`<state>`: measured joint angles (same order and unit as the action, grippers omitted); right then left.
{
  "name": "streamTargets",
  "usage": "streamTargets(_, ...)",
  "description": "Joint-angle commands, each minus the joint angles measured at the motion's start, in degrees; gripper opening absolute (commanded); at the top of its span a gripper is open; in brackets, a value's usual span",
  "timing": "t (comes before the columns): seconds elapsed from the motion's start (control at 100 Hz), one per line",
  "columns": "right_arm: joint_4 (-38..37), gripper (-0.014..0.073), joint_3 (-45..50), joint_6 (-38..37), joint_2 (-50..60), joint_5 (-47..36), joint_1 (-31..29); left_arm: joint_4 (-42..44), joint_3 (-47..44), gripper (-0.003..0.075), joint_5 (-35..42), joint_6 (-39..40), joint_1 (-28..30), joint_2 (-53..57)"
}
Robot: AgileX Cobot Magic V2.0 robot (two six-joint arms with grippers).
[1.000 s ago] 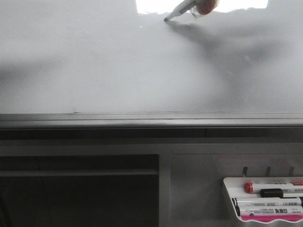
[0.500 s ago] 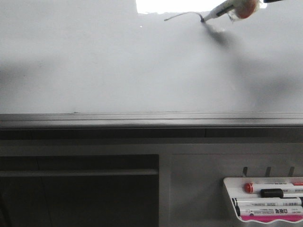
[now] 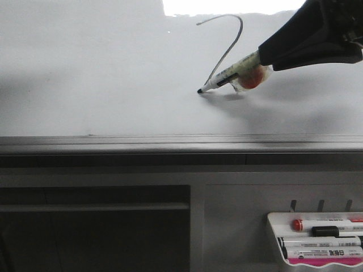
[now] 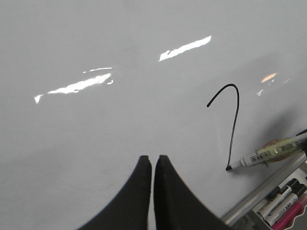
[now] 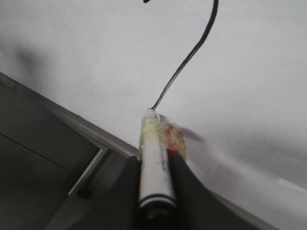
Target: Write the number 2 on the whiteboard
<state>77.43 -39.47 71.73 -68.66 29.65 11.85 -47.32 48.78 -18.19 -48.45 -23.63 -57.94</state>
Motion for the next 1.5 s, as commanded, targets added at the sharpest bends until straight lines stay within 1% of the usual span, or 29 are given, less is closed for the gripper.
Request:
streamTargets(0.0,1.88,-0.0062,-0.72,1.0,0.82,-6.04,0.16,-1.52,1.52,-0.002,2.95,0.49,0.14,1.11)
streamTargets(0.12,1.88,-0.0062,2.07,0.35,3.93,-9.86,0.16,-1.52,1.52,-0.002,2.84,0.49,0.14,1.11)
streamTargets(0.29,1.88,-0.0062,9.31,-0.99,13.56,-17.03,-0.25,-2.14,1.52,-0.002,2.84,0.49,0.14,1.11)
streamTargets(0.35,1.88,-0.0062,11.03,-0.99,16.7,-17.38,-0.25,-2.4,1.52,-0.002,2.84,0.49,0.14,1.11)
streamTargets(0.4,1.88,-0.0062,11.75,-0.99,18.9,-15.58,-0.25,-2.4,1.52,-0.002,2.84,0.49,0.14,1.11)
streamTargets(0.55,2.11,-0.0062,9.74,-1.11,22.85,-2.13,-0.25,-4.72,1.52,-0.002,1.76,0.49,0.14,1.11)
streamTargets(0.61,2.11,-0.0062,8.41,-2.09,23.37,0.09,-0.25,-5.21,1.52,-0.002,0.97,0.21,0.0,1.11)
streamTargets(0.69,1.89,-0.0062,5.96,-3.33,23.37,1.95,-0.25,-5.41,1.52,-0.002,0.37,-0.98,-1.98,1.11)
streamTargets(0.82,-1.41,-0.0062,1.21,-5.32,20.89,6.7,-0.25,-8.15,1.52,-0.0015,-0.49,-8.97,-8.01,1.11)
streamTargets(0.86,-3.32,-0.0062,-0.47,-7.05,19.52,8.77,-0.25,-8.41,1.52,0.0006,-0.49,-11.74,-10.33,1.11)
streamTargets(0.91,-5.81,-0.0062,-2.36,-8.87,17.86,11.05,-0.25,-8.55,1.52,0.0055,0.02,-13.16,-12.77,1.11)
streamTargets(0.96,-8.09,-0.0062,-4.18,-10.23,16.33,13.43,-0.25,-8.68,1.52,0.0118,0.6,-13.28,-14.87,1.0)
streamTargets(1.02,-9.98,-0.0062,-6.33,-10.82,14.61,16.55,-0.25,-8.68,1.52,0.0215,1.16,-13.28,-17.17,0.86)
streamTargets(1.08,-10.49,-0.0062,-7.93,-10.95,13.44,18.89,-0.25,-8.68,1.52,0.0316,1.58,-13.28,-19.14,0.44)
streamTargets(1.15,-10.91,-0.0062,-9.65,-10.95,12.51,20.82,-0.25,-8.56,1.52,0.0398,1.74,-13.38,-20.95,-0.47)
streamTargets(1.19,-11.17,-0.0062,-10.5,-10.95,12.18,21.77,-0.25,-8.56,1.52,0.0414,1.63,-13.94,-21.77,-1.17)
streamTargets(1.36,-12.73,-0.0062,-12.44,-10.95,11.33,25.95,-0.25,-8.67,1.52,0.0405,1.89,-16.81,-26.43,-4.19)
streamTargets(1.49,-12.98,-0.0062,-12.44,-10.95,11.33,28.39,-0.25,-8.67,1.52,0.0405,4.51,-17.79,-27.81,-6.21)
